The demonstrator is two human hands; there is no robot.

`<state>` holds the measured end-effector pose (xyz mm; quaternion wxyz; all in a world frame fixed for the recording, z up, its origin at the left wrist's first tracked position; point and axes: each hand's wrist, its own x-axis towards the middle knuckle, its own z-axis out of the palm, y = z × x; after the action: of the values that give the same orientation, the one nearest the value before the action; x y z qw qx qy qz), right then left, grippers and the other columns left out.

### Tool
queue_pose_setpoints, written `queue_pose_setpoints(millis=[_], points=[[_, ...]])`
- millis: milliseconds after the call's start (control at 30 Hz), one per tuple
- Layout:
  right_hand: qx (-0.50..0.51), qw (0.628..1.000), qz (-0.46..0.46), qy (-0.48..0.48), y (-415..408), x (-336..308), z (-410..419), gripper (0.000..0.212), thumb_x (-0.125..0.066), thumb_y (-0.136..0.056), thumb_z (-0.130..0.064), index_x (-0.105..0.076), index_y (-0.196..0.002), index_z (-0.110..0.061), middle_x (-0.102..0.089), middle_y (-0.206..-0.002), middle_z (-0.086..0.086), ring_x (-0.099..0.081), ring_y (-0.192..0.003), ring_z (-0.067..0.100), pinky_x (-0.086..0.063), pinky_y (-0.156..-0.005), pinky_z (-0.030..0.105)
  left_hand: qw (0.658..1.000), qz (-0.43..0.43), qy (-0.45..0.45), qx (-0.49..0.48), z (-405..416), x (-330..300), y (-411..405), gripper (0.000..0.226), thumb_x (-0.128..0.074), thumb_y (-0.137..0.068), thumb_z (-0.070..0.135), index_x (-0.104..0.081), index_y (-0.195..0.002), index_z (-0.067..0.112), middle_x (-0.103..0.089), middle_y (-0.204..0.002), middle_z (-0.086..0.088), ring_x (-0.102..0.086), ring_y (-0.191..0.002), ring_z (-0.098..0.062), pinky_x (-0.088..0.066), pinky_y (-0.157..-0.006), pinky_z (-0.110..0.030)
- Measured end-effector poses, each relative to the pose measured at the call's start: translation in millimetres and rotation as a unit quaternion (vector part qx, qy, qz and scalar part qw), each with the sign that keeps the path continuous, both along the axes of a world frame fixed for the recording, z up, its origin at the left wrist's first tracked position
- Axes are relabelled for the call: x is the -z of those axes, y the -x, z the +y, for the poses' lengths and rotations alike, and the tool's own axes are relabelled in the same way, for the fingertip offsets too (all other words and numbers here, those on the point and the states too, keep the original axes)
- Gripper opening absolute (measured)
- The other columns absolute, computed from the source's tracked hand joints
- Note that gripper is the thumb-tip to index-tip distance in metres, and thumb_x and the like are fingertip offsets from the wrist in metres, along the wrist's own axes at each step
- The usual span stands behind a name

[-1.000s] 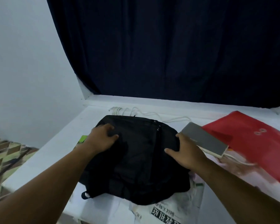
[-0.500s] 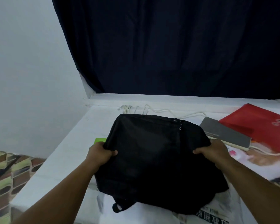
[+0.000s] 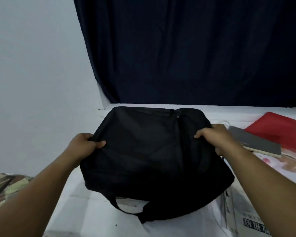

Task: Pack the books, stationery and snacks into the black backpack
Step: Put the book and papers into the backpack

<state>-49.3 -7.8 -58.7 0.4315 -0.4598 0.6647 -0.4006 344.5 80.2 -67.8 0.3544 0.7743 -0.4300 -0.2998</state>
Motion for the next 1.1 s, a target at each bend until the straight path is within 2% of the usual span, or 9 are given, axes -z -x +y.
queue_pose_setpoints(millis=[133, 267, 333, 467, 567, 733, 933, 1000, 1100], points=[[-0.034, 0.999, 0.021, 0.019, -50.5, 23.1, -0.4, 0.025, -0.079, -0.062, -0.008, -0.069, -0.084, -0.014, -0.073, -0.084, 0.008, -0.070, -0.077, 0.028, -0.061, -0.076, 0.042, 0.997, -0.048, -0.028, -0.048, 13.8, 39.4, -42.5, 0.015, -0.079, -0.083, 0.023, -0.071, -0.088, 0.011, -0.074, -0.085, -0.007, -0.071, -0.087, -0.030, -0.056, -0.079, -0.041], [-0.080, 0.994, 0.067, 0.038, -84.6, 56.3, 4.7, 0.035, -0.081, -0.069, -0.018, -0.060, -0.097, -0.016, -0.067, -0.092, 0.001, -0.065, -0.077, 0.015, -0.053, -0.065, 0.029, 0.991, -0.093, -0.076, -0.052, 29.2, 76.4, -58.7, 0.051, -0.072, -0.088, 0.024, -0.055, -0.136, 0.016, -0.071, -0.117, -0.007, -0.064, -0.111, -0.031, -0.047, -0.101, -0.040], [-0.093, 0.994, 0.051, 0.036, -89.8, 70.6, 5.8, 0.041, -0.082, -0.074, -0.024, -0.056, -0.104, -0.019, -0.064, -0.097, -0.001, -0.063, -0.081, 0.011, -0.049, -0.062, 0.026, 0.986, -0.146, -0.081, -0.015, 29.6, 85.9, -51.1, 0.061, -0.072, -0.087, 0.031, -0.049, -0.142, 0.019, -0.064, -0.130, -0.009, -0.057, -0.121, -0.032, -0.043, -0.105, -0.041], [-0.102, 0.995, -0.018, 0.010, -77.3, 84.4, -1.2, 0.052, -0.076, -0.075, -0.052, -0.061, -0.114, -0.022, -0.066, -0.110, -0.003, -0.065, -0.098, 0.015, -0.055, -0.088, 0.037, 0.956, -0.290, 0.020, 0.042, 13.9, 83.6, 0.1, 0.059, -0.072, -0.085, 0.040, -0.055, -0.139, 0.022, -0.051, -0.143, -0.008, -0.038, -0.137, -0.033, -0.035, -0.114, -0.046], [-0.105, 0.994, -0.026, 0.001, -57.6, 86.1, -5.2, 0.044, -0.062, -0.083, -0.060, -0.067, -0.110, -0.025, -0.068, -0.111, -0.005, -0.065, -0.103, 0.016, -0.052, -0.098, 0.043, 0.961, -0.234, 0.090, 0.121, -6.6, 75.0, 56.0, 0.049, -0.074, -0.084, 0.039, -0.063, -0.128, 0.021, -0.058, -0.134, -0.002, -0.047, -0.130, -0.026, -0.038, -0.111, -0.039], [-0.132, 0.986, 0.091, -0.045, -24.2, 90.5, 6.1, 0.050, -0.039, -0.099, -0.057, -0.061, -0.090, -0.014, -0.064, -0.096, 0.003, -0.062, -0.093, 0.021, -0.045, -0.084, 0.036, 0.977, -0.110, 0.062, 0.171, -27.2, 75.7, 133.7, 0.047, -0.071, -0.086, 0.051, -0.065, -0.122, 0.022, -0.062, -0.122, 0.001, -0.057, -0.115, -0.016, -0.042, -0.100, -0.025], [-0.167, 0.971, -0.083, -0.147, -13.1, 97.7, 10.3, 0.074, -0.030, -0.092, -0.076, -0.073, -0.113, -0.019, -0.070, -0.120, 0.004, -0.064, -0.112, 0.023, -0.046, -0.107, 0.045, 0.970, -0.031, -0.066, 0.230, -28.3, 75.0, 189.2, 0.102, -0.062, -0.061, 0.089, -0.048, -0.142, 0.028, -0.056, -0.136, 0.003, -0.055, -0.125, -0.019, -0.046, -0.105, -0.034], [-0.198, 0.954, -0.161, -0.159, -15.9, 98.3, 4.9, 0.095, -0.025, -0.080, -0.088, -0.068, -0.125, -0.016, -0.063, -0.133, 0.009, -0.057, -0.125, 0.026, -0.040, -0.113, 0.047, 0.972, -0.017, -0.069, 0.225, -28.6, 72.5, 199.9, 0.098, -0.071, -0.059, 0.082, -0.048, -0.136, 0.026, -0.060, -0.128, 0.006, -0.059, -0.117, -0.015, -0.050, -0.096, -0.030], [-0.262, 0.924, -0.211, -0.180, -15.1, 93.6, -0.5, 0.108, -0.006, -0.080, -0.089, -0.054, -0.141, -0.013, -0.049, -0.148, 0.013, -0.041, -0.140, 0.031, -0.031, -0.117, 0.046, 0.983, 0.022, -0.049, 0.176, -33.0, 66.6, 204.8, 0.058, -0.082, -0.072, 0.046, -0.053, -0.116, 0.023, -0.064, -0.108, 0.008, -0.062, -0.094, -0.007, -0.049, -0.072, -0.022]])
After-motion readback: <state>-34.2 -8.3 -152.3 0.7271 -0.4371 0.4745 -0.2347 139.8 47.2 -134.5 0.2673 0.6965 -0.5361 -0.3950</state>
